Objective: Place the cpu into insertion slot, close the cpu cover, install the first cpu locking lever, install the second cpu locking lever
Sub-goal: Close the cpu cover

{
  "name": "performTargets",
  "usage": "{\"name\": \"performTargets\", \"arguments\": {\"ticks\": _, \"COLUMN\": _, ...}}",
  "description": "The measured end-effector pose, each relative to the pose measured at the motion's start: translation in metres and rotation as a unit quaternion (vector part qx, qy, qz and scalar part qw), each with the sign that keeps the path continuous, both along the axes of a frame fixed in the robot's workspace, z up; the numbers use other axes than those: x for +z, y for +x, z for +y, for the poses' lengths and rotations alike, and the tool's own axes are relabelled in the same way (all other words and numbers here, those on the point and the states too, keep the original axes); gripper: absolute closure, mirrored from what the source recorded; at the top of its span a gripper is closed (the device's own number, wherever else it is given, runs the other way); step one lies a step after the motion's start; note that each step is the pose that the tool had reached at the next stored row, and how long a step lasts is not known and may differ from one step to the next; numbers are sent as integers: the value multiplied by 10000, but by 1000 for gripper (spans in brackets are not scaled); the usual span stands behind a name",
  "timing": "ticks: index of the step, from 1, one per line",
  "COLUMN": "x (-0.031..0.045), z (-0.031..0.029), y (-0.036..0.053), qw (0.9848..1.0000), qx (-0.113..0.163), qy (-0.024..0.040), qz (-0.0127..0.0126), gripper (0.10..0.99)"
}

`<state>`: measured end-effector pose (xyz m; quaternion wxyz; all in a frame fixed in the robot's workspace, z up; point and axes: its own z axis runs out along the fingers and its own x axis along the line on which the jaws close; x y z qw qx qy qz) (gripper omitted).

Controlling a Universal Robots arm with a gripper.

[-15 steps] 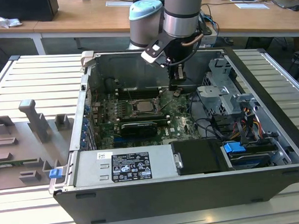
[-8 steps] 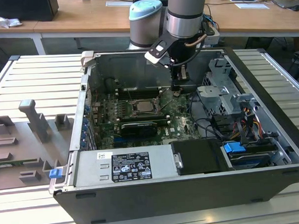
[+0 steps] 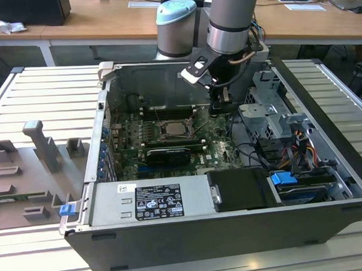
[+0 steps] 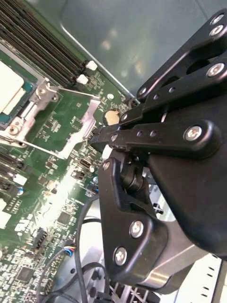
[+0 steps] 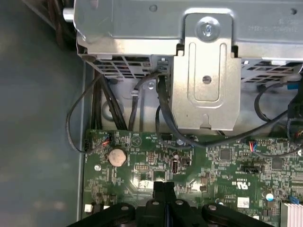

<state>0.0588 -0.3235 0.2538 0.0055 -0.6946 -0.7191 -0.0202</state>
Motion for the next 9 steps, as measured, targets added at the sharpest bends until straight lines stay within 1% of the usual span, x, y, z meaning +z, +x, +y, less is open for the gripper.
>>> {"name": "performTargets", "arguments": {"ticks": 1, "x": -3, "z": -1, "y": -5, "qw": 10000, "qx": 5, "qy": -2, "qz": 16, "gripper": 980}}
{"name": "performTargets", "arguments": {"ticks": 9, "x": -5, "z": 0, "y": -50, "qw": 10000, "qx": 13, "qy": 0, "qz": 16, "gripper": 980}}
